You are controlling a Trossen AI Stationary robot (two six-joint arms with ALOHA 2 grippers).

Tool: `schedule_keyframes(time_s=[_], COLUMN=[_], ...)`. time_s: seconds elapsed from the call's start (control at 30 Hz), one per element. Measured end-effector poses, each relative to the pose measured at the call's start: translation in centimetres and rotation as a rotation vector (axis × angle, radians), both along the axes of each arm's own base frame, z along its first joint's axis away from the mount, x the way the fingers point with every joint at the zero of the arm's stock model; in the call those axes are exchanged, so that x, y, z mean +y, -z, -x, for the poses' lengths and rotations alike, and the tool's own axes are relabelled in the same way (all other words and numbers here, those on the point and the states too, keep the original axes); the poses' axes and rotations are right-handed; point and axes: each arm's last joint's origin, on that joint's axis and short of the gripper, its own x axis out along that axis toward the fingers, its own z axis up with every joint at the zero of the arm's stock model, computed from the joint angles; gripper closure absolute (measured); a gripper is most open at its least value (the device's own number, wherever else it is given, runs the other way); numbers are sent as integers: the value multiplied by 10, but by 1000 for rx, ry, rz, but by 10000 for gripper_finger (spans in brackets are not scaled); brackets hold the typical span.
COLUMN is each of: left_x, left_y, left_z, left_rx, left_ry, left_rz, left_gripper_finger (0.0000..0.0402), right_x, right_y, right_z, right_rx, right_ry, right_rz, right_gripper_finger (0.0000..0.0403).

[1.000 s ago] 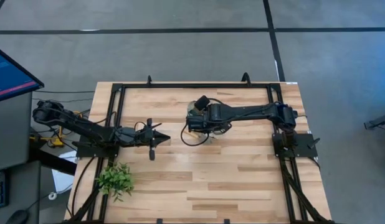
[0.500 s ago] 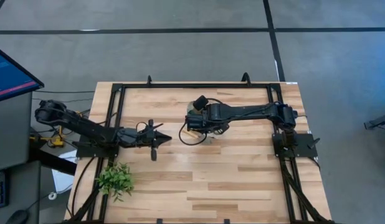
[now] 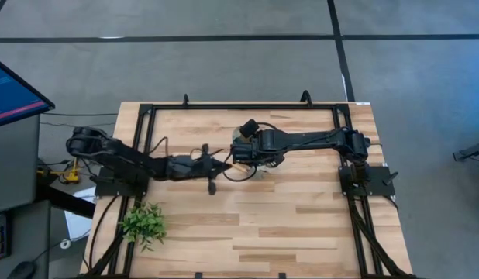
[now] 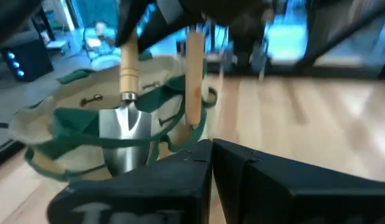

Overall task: Pick & Place Garden tools in Gardening bag
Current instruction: Put the brown trowel into the gardening bag

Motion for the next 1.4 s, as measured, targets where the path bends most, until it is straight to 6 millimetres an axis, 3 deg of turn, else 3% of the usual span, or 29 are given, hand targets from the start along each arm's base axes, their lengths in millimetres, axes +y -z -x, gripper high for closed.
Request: schedule_keyframes(time_s=[0.17,0.57,0.9,1.23,1.4], left_x=[21,55,58,58,59], left_y=[-2,-2,20,21,21], left_z=[-11,-17,-23,-24,-23], left_rx=[196,112,158,156,154], left_ry=[-70,-17,-29,-61,-81], left_rz=[-28,-17,32,33,34], left_gripper_finger=[400,400,400,400,400], right_x=[1,3,3,3,3], right_y=[0,0,-1,-1,-1], right_z=[0,-4,-3,-3,-3], right_rx=[-9,-50,-52,-65,-70], right_ry=[5,7,10,25,30], right_rz=[-1,-5,-3,-4,1], right_gripper_finger=[348,348,348,348,316])
